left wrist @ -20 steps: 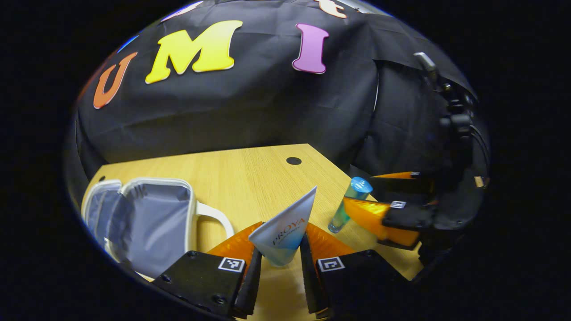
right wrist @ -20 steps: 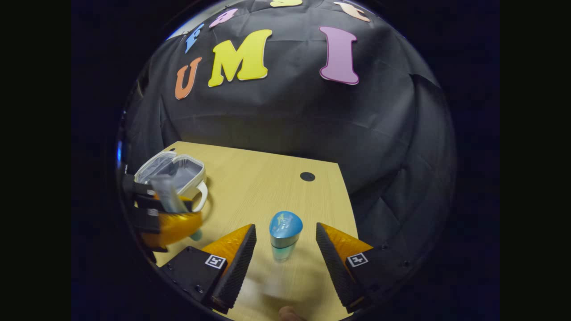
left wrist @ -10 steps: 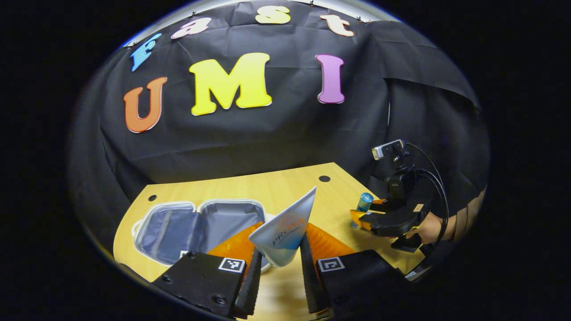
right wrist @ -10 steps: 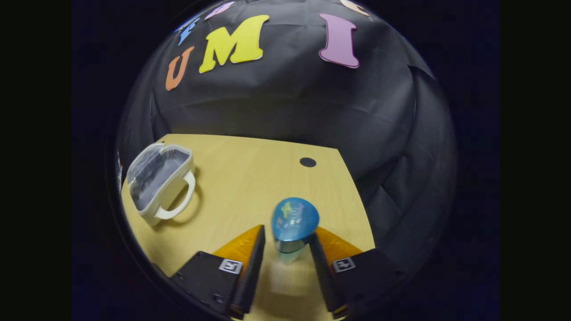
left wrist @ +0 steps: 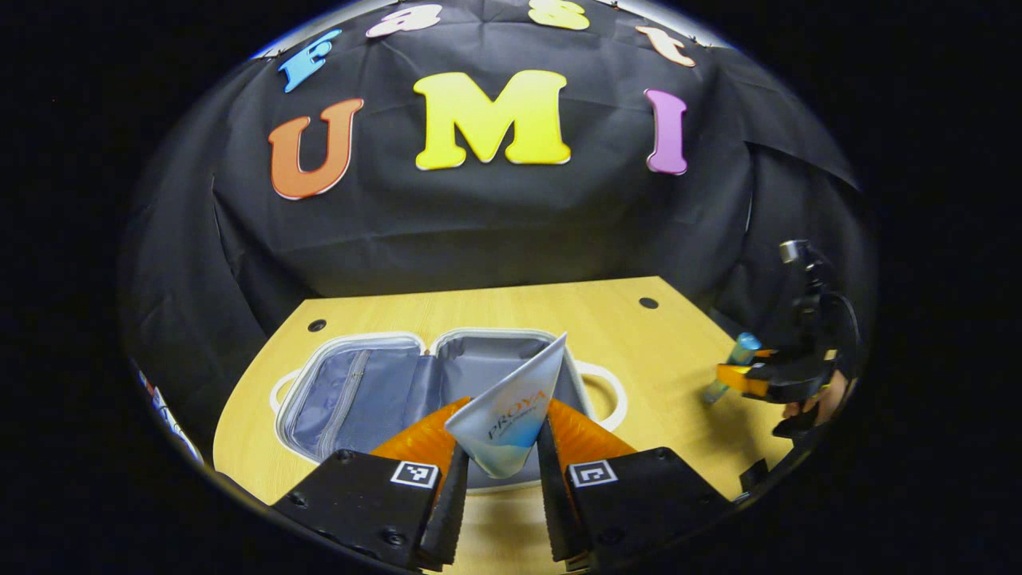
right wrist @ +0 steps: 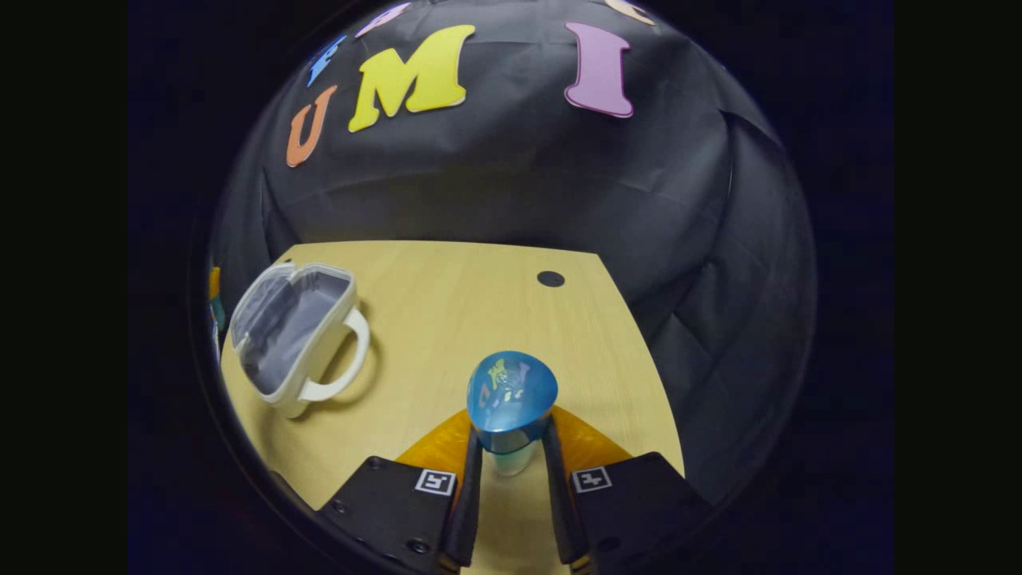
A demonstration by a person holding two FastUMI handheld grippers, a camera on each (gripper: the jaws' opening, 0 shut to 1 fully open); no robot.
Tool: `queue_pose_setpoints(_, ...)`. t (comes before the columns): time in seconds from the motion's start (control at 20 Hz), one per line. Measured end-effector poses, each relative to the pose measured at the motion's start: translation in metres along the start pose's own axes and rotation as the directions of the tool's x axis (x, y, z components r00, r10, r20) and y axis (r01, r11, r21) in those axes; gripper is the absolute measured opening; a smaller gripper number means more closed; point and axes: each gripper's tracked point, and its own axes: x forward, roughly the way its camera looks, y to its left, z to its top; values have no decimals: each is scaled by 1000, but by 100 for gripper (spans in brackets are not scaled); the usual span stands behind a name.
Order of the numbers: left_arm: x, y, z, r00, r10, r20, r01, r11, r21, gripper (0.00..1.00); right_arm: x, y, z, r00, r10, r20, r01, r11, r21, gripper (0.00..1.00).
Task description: First open the suitcase, pack the skin care products into it, and then close the suitcase.
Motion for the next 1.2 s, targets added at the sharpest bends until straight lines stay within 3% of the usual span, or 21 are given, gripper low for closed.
queue_pose_setpoints(0.25,56,18,-53,985,-6,-172,4,1000,-9,45,-45,29,10,1000,-2,15,2,1000,3,36)
queue_pose_setpoints(0.55,73,9,-99,946,-45,-321,41,999,-20,45,-66,49,9,1000,-16,-4,16,999,30,33)
queue_pose_setpoints(0.95,99,9,-105,928,-42,-370,35,999,-25,45,-70,45,7,999,-43,-29,43,999,7,36)
queue_pose_setpoints(1.05,107,14,-113,914,-33,-405,24,999,-27,44,-71,44,13,998,-47,-28,47,999,-2,33)
queue_pose_setpoints(1.1,111,17,-116,909,-26,-415,18,1000,-24,48,-71,44,14,998,-48,-28,48,999,-3,33)
queue_pose_setpoints(1.15,114,19,-117,907,-22,-420,14,1000,-23,37,-72,45,16,998,-48,-27,48,999,-2,33)
queue_pose_setpoints(1.2,117,19,-116,911,-26,-412,17,999,-27,34,-72,47,18,999,-45,-28,45,999,-2,35)
